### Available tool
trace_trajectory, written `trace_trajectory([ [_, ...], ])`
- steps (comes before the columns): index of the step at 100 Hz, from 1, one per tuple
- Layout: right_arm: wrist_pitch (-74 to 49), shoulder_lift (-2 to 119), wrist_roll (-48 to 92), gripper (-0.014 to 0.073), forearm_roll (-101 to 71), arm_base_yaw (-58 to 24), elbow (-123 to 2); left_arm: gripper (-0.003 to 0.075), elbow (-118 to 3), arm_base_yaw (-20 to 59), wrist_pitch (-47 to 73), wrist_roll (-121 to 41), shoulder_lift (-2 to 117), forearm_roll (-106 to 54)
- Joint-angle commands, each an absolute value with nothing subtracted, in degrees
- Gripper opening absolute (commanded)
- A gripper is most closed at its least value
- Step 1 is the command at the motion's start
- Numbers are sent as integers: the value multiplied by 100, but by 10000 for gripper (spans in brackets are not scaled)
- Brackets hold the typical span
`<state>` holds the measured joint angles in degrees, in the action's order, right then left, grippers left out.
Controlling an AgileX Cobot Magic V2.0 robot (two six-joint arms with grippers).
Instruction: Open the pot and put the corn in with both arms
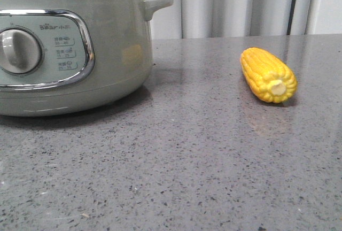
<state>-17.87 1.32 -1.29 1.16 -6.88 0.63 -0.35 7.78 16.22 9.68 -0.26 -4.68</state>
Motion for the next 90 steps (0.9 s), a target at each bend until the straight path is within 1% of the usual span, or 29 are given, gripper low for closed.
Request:
trace_trajectory([
  [1,-1544,188,-74,-65,112,-652,161,-20,128,762,1199,1040,-169,-474],
  [90,-1471,188,-74,-65,124,-652,161,-20,128,762,1199,1040,-169,-474],
])
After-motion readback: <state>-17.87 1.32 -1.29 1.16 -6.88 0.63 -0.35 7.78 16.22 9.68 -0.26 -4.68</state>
